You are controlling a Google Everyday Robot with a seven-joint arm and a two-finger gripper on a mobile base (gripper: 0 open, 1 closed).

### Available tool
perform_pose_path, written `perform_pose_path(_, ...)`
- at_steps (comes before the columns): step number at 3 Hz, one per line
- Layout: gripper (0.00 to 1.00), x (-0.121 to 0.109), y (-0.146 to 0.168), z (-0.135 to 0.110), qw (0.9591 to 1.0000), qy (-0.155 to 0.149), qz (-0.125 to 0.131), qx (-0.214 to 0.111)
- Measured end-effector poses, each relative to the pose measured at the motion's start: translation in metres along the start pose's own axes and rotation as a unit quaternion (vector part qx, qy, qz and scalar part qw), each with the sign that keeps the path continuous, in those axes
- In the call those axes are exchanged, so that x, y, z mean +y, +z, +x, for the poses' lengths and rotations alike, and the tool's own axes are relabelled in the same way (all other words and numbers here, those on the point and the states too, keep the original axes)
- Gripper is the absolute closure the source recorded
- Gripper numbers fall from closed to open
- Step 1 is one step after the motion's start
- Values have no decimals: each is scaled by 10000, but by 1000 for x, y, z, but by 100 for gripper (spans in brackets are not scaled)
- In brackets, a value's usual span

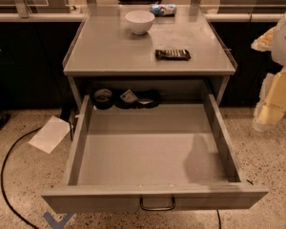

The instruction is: Place rxbar chocolate into top drawer

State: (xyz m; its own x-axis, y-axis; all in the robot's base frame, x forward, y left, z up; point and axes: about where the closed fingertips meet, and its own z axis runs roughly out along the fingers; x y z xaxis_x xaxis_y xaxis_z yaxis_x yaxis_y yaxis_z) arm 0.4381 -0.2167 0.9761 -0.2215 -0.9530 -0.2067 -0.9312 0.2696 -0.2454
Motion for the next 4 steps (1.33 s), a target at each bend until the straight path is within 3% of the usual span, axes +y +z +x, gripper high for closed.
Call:
perform_pose_path(1,0,-7,9,-5,10000,-24,6,-64)
perform_pose_path(2,0,-39,43,-15,9995,-184,50,-257)
perform_pose_path(4,0,-154,122,-33,9956,-818,263,-382)
